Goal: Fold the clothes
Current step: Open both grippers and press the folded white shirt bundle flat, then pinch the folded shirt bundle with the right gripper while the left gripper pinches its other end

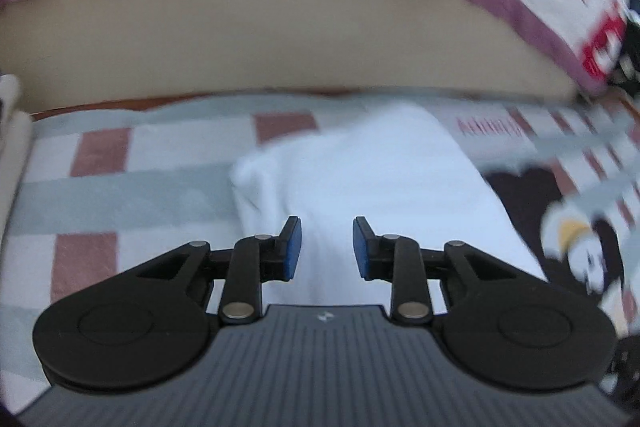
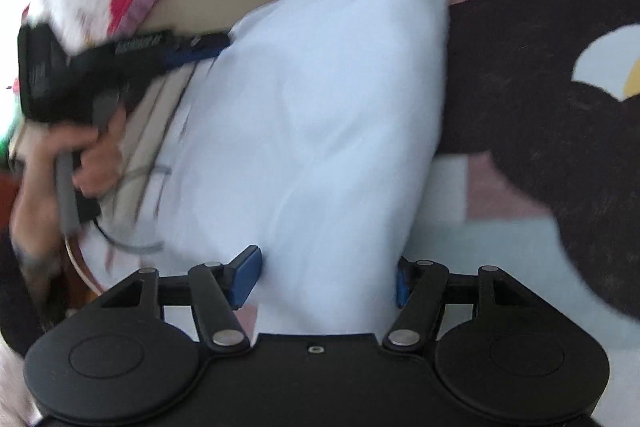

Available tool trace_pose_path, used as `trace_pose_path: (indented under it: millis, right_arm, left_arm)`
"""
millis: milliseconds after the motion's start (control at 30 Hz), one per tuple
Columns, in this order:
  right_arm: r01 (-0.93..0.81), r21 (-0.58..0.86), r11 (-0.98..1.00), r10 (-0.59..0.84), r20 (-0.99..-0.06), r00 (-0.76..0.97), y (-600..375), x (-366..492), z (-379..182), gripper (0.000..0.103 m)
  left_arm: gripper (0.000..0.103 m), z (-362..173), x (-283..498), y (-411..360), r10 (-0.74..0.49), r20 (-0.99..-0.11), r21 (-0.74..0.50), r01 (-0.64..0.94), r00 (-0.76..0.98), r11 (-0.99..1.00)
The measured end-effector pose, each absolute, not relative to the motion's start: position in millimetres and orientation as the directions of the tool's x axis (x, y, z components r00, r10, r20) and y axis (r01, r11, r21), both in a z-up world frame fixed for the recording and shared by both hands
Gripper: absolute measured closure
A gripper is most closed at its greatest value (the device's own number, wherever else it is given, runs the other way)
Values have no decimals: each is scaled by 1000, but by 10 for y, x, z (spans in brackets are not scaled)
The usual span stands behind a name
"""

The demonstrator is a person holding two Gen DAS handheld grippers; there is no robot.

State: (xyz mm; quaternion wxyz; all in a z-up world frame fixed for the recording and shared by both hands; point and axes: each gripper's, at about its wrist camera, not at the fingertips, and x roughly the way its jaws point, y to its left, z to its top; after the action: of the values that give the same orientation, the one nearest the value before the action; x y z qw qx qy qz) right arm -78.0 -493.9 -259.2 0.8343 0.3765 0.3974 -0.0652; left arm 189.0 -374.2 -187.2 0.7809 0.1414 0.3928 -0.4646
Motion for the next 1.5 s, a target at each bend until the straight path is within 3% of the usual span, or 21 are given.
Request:
trace_pose_path:
  millis: [100,167,300,367,433,467,500,600,733,867,933,1033,1233,1433,1467,1500]
  right_arm:
    - [431,582,689,193,-721,665,-4884,-819,-2608,73]
    - [446,624,642,206,-700,684,-4932,-878,-2656,74]
    - [453,654,606,221,-685,694,-4950,-921,-2688,74]
    - [464,653,599,216,-690,691,-4956,-926,-2678,73]
    - [479,661,578,179,-675,716,-5005,-998,-2624,64]
    - [486,667,565,156,-664,732,-5036,-1044,-2592,61]
    - [492,674,551,131,-652,747,-5067,-1090,-2560,58]
    - [484,715,504,77,-595,800,-5198,-1229,-2545,54]
    - [464,765,447,84,-552,829,-5240,-1229,-2680,52]
    - [478,738,477,92,-582,808,-5185,-1121,-2707,52]
    - [481,739,472,97,-586,805,-5179,-1118,-2748,52]
    - [492,739,461,81,-587,806,-5187,-1159,-2784,58]
    - [520,718,462,45,-605,795,-5255,-1258,-2783,62]
    - [491,818,300,164,-552,818,-5255,-1279,-2952,57]
    - [477,830,289,176,-536,826,-5253,-1264,-2996,58]
    - [462,842,277,187,-519,834,-5251,-1250,-3040,68]
  left_arm:
    - [74,-2041,1756,-3772,-479,-811,-4,816,335,577]
    - [66,-2108,1704,-3623,-443,-812,-3,756,380,655]
    - [65,-2070,1602,-3352,-437,-816,-73,682,379,727]
    - [61,-2008,1515,-3292,-414,-810,-18,687,416,726]
    - [61,-2047,1445,-3258,-332,-824,85,680,459,728]
    - [66,-2095,1414,-3253,-279,-838,136,675,469,725]
    - [65,-2114,1427,-3234,-276,-851,119,676,446,727]
    - [70,-2100,1499,-3165,-314,-870,25,670,380,742]
    - [68,-1858,1534,-3017,-434,-795,-79,638,424,766]
    - [67,-1752,1499,-2983,-593,-742,-255,686,312,682]
    - [67,-1814,1411,-3085,-603,-765,-267,742,225,615]
    - [69,-2069,1251,-3248,-437,-873,-109,788,215,606]
    - [67,-2178,1440,-2894,-307,-919,-83,639,248,765]
    - [67,-1937,1202,-2993,-323,-857,70,712,401,698]
    - [63,-1842,1159,-3000,-366,-831,68,730,418,680]
    - [56,-1747,1120,-3005,-413,-803,61,748,430,661]
